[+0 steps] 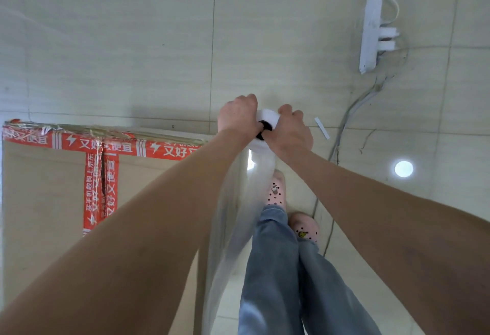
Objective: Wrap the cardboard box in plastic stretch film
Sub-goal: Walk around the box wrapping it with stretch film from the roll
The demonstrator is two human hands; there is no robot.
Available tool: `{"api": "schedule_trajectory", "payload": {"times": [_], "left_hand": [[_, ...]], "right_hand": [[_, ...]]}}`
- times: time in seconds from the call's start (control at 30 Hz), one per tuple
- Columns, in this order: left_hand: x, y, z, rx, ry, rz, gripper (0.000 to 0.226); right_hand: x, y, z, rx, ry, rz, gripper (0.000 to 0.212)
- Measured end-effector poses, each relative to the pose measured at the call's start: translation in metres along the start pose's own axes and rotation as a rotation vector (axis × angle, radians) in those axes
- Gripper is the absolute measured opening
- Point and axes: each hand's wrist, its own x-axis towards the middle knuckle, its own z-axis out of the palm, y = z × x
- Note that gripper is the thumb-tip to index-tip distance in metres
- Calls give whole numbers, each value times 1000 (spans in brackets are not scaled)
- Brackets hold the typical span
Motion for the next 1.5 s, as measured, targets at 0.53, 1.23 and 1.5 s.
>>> {"api": "schedule_trajectory", "payload": {"times": [0.53, 1.23, 1.5], "left_hand": [[34, -72, -29, -144, 128, -71, 33], [56, -100, -43, -587, 162, -521, 37], [79, -118, -65, -394, 139, -255, 32]], "right_hand": [[41, -91, 9, -44, 95, -264, 38], [74, -142, 3, -95, 95, -330, 27], [85, -174, 2, -163, 56, -394, 22]]}}
